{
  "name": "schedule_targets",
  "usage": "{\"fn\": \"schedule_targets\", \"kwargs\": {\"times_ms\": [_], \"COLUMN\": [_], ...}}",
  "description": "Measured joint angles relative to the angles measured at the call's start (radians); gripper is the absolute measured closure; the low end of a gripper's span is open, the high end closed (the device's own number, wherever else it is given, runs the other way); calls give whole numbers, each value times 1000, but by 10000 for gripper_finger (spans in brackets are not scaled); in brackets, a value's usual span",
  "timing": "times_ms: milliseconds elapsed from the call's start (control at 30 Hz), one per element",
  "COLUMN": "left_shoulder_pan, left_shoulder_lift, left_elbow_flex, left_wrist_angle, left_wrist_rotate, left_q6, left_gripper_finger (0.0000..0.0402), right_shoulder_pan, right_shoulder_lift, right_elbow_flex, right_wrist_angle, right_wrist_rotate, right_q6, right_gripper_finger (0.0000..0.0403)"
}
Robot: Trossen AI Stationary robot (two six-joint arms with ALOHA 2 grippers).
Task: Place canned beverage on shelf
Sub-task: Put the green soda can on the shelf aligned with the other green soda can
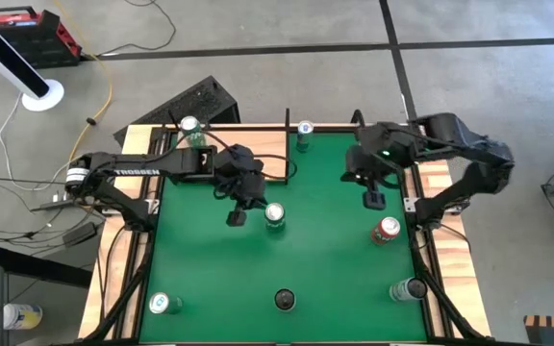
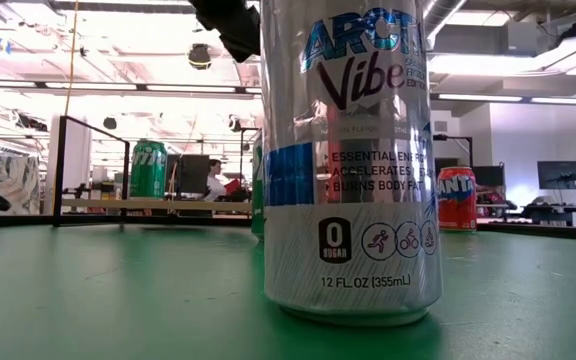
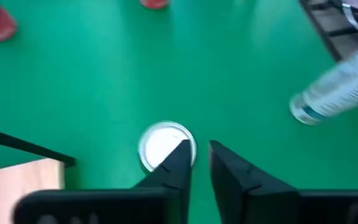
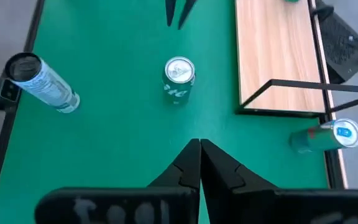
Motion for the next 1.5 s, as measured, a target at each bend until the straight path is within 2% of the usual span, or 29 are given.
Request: {"fn": "schedule_targets", "kwargs": {"times_ms": [200,300,467,600,767,967,1133,1500], "left_shoulder_pan": [-53,-73,-89,-82,-79,-75,-72,-73], "left_shoulder_lift": [58,95,131,132,132,132,131,131], "left_elbow_flex": [0,0,0,0,-4,-103,-157,-247], "left_wrist_angle": [43,79,94,74,73,195,259,384], "left_wrist_rotate": [-93,-114,-204,-252,-252,-245,-221,-243], "left_q6": [-107,-126,-132,-151,-129,-108,-85,-70], "left_gripper_finger": [242,189,113,74,63,63,63,63], "right_shoulder_pan": [-3,-1,0,13,18,18,18,18], "right_shoulder_lift": [-275,-356,-399,-400,-399,-399,-399,-399], "right_elbow_flex": [-444,-629,-839,-969,-1094,-1131,-1131,-1131], "right_wrist_angle": [442,627,799,870,1008,1144,1170,1169], "right_wrist_rotate": [-12,-32,-97,-118,-126,-145,-149,-150], "right_q6": [-1,7,38,34,119,180,192,210], "right_gripper_finger": [369,377,378,369,375,378,373,374]}}
